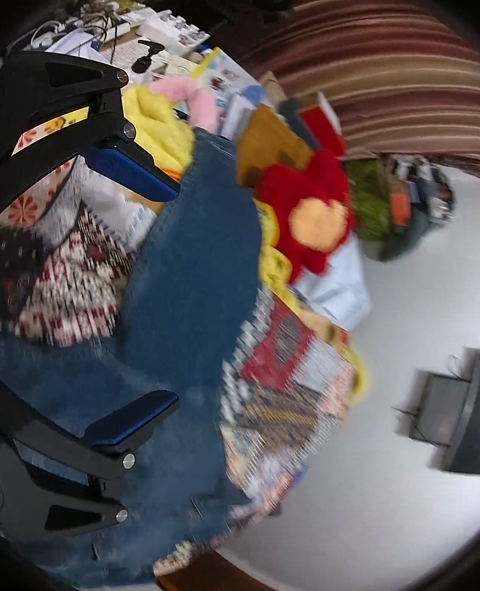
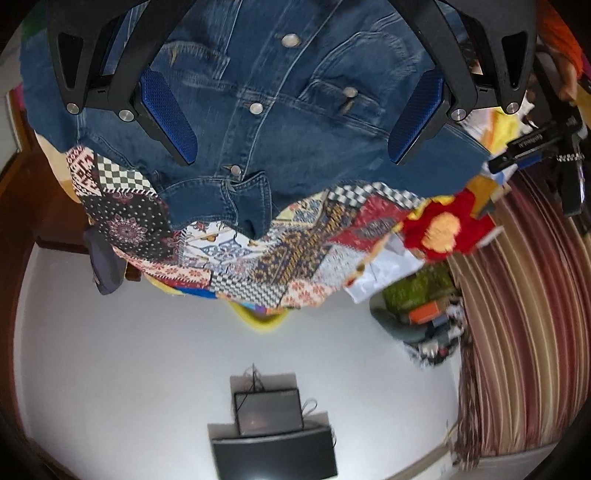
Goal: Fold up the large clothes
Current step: 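Lower the left tool and grasp the denim jacket's sleeve cuff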
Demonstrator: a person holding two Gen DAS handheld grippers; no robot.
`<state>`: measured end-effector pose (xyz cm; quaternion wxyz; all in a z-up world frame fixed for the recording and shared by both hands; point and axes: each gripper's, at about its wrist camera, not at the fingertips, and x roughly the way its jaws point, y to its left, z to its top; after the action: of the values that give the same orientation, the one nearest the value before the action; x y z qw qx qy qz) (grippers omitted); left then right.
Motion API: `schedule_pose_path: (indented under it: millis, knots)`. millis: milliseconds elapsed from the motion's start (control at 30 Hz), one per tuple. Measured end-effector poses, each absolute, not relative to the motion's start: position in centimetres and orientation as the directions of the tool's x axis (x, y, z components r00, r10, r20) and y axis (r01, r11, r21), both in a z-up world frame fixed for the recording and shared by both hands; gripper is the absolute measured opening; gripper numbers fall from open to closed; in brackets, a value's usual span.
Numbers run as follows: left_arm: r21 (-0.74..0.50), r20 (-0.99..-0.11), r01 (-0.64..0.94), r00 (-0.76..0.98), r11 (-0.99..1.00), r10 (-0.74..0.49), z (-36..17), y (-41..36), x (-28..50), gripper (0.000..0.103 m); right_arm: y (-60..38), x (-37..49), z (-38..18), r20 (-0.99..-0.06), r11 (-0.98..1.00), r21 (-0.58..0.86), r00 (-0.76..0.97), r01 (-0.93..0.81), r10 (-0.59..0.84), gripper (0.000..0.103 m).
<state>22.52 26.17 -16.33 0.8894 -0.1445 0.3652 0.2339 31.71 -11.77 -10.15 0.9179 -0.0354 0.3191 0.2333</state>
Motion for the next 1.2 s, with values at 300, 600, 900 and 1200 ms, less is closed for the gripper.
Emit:
schedule_pose_path:
  millis: [300,600,900,1200]
  knots:
    - [-0.258,-0.816,-0.562,0.562,0.786,0.134,-23.2,32.6,22.4,0.103,-6.3,37.3,-18.8,-0.806,0.839,0.046,0.476,-0.542,0.351,0.103]
    - [-0.549,-0.727,-0.525,0.684,0.650,-0.062,-25.2,37.9,22.9,0.100,-3.2,39.3,-23.3,-0.875,0.806,0.042,0.367,-0.591,0.315,0.102]
    - [-0.585,-0.715,-0.572,0.698,0.575,-0.033,-25.5,40.6,23.4,0.066,-3.0,39.4,-23.4,-0.881,0.806,0.075,0.339,-0.587,0.329,0.102]
    - [-0.272,-0.788,-0.644,0.576,0.715,0.219,-21.9,38.7,24.6,0.011,-4.9,38.8,-21.2,-0.866,0.819,0.091,0.360,-0.567,0.346,0.102]
